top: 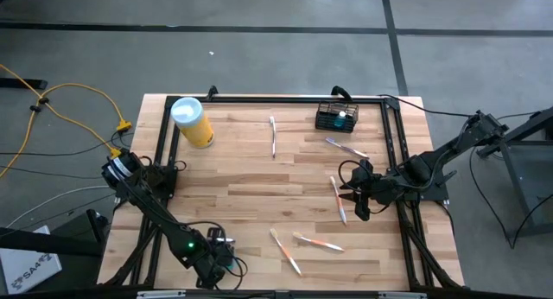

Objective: Pick & Place toothbrushing station
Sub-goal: Put the blue mouthwash into the black wire organizer

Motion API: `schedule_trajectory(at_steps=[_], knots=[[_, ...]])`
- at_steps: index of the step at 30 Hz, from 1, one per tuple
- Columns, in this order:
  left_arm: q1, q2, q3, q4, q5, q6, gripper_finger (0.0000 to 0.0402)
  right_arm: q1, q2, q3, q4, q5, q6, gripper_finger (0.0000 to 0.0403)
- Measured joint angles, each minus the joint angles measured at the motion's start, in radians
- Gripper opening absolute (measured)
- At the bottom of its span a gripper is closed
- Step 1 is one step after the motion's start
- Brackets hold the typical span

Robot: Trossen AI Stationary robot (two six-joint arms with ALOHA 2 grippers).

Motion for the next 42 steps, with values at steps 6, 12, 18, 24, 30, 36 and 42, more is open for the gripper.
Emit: schedule_trajectory(at_steps=[6, 12, 18, 24, 30, 36, 42], knots=[[0.0, 0.001, 0.0, 0.019, 0.0, 0.0, 0.0128, 0.0, 0.0, 0.0, 0.0, 0.0, 0.0, 0.012], [0.0, 0.002, 0.0, 0.015, 0.0, -0.001, 0.013, 0.0, 0.0, 0.0, 0.0, 0.0, 0.0, 0.012], [0.0, 0.0, 0.0, 0.01, -0.005, 0.006, 0.013, 0.0, 0.0, 0.0, 0.0, 0.0, 0.0, 0.012], [-0.003, -0.026, -0.004, -0.015, -0.029, 0.037, 0.0129, 0.0, 0.0, 0.0, 0.0, 0.0, 0.0, 0.012], [-0.013, -0.037, -0.005, -0.04, -0.051, 0.069, 0.0129, 0.0, 0.0, 0.0, 0.0, 0.0, 0.0, 0.012], [-0.014, -0.038, 0.029, -0.048, -0.051, 0.122, 0.0128, 0.0, 0.0, 0.0, 0.0, 0.0, 0.0, 0.012], [-0.019, -0.039, 0.097, -0.061, -0.063, 0.209, 0.0128, 0.0, 0.0, 0.0, 0.0, 0.0, 0.0, 0.012]])
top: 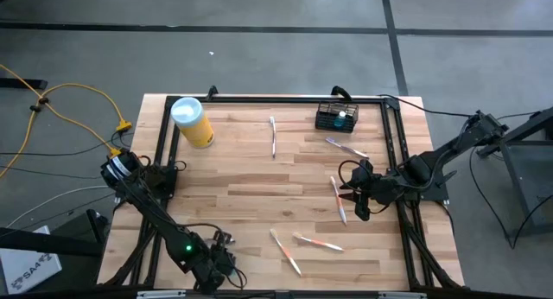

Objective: Pick & Place toothbrushing station
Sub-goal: Put the blue mouthwash into the black wire organizer

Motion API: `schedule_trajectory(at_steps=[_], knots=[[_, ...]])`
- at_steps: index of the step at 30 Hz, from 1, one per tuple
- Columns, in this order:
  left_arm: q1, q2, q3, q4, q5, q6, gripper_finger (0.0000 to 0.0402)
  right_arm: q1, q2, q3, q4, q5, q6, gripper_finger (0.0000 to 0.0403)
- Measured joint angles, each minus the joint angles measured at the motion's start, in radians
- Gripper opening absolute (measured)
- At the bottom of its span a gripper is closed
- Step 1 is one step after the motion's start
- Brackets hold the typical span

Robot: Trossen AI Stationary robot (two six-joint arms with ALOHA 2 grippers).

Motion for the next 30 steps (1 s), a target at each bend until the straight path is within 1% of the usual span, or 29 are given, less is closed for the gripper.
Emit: schedule_trajectory(at_steps=[7, 14, 18, 21, 24, 30], knots=[[-0.015, -0.002, 0.085, -0.088, -0.115, 0.146, 0.0128, 0.0, 0.0, 0.0, 0.0, 0.0, 0.0, 0.012], [-0.014, -0.003, 0.112, -0.096, -0.206, 0.325, 0.0123, 0.0, 0.0, 0.0, 0.0, 0.0, 0.0, 0.012], [-0.014, -0.003, 0.112, -0.114, -0.287, 0.416, 0.0105, 0.0, 0.0, 0.0, 0.0, 0.0, 0.0, 0.012], [-0.014, -0.003, 0.112, -0.12, -0.338, 0.447, 0.0089, 0.0, 0.0, 0.0, 0.0, 0.0, 0.0, 0.012], [-0.005, -0.003, 0.112, -0.116, -0.342, 0.443, 0.008, 0.0, 0.0, 0.0, 0.0, 0.0, 0.0, 0.012], [0.0, -0.003, 0.112, -0.115, -0.333, 0.439, 0.0078, 0.0, 0.0, 0.0, 0.0, 0.0, 0.0, 0.012]])
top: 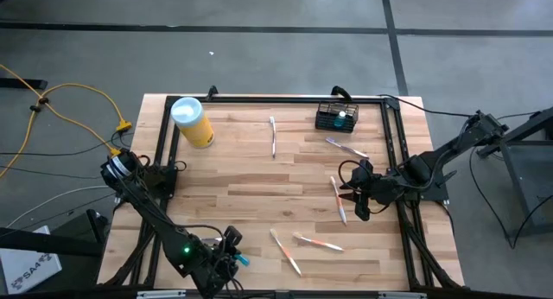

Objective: Pick & Place toothbrushing station
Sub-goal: Put the blue mouthwash into the black wire organizer

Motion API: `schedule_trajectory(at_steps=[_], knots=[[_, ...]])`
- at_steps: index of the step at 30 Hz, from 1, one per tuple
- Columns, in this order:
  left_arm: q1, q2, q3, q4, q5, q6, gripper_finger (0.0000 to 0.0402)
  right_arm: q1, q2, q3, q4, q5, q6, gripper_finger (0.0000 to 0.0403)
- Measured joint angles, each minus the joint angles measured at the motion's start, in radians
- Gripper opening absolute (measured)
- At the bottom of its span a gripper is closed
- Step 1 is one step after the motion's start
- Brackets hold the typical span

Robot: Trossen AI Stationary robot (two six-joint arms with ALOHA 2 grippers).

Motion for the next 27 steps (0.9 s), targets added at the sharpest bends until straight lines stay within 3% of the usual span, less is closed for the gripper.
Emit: schedule_trajectory(at_steps=[6, 14, 27], knots=[[-0.001, 0.0, 0.0, 0.005, 0.014, -0.003, 0.0078, 0.0, 0.0, 0.0, 0.0, 0.0, 0.0, 0.012], [-0.001, 0.023, 0.0, 0.072, 0.176, -0.087, 0.0078, 0.0, 0.0, 0.0, 0.0, 0.0, 0.0, 0.012], [-0.002, 0.129, 0.001, 0.086, 0.182, -0.11, 0.0078, 0.0, 0.0, 0.0, 0.002, 0.0, 0.0, 0.012]])
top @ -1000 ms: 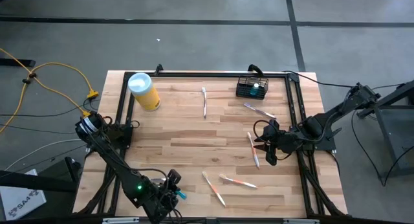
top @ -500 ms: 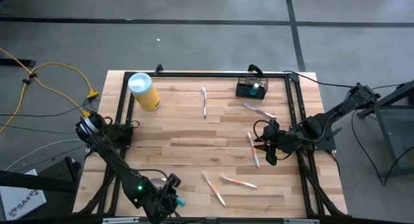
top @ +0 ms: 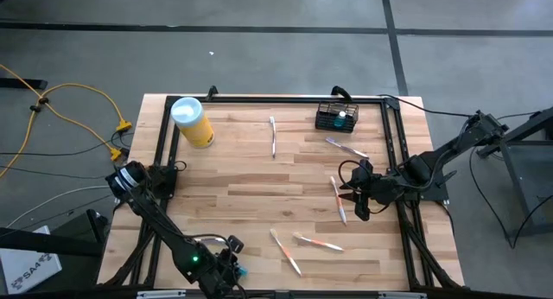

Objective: Pick & Place toothbrushing station
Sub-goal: Put the blue mouthwash into the black wire organizer

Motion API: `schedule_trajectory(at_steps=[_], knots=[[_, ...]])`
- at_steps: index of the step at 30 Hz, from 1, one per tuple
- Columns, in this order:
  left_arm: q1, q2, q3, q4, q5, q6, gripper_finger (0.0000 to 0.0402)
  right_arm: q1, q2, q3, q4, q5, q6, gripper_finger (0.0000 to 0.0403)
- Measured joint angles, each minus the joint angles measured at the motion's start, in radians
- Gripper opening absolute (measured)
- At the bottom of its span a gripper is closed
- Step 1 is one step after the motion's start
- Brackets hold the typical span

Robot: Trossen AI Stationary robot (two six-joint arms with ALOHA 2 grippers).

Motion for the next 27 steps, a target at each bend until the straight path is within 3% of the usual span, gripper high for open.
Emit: schedule_trajectory(at_steps=[27], knots=[[0.002, 0.003, 0.0, -0.015, 0.062, -0.019, 0.0078, 0.0, 0.0, 0.0, 0.005, 0.0, 0.0, 0.012]])
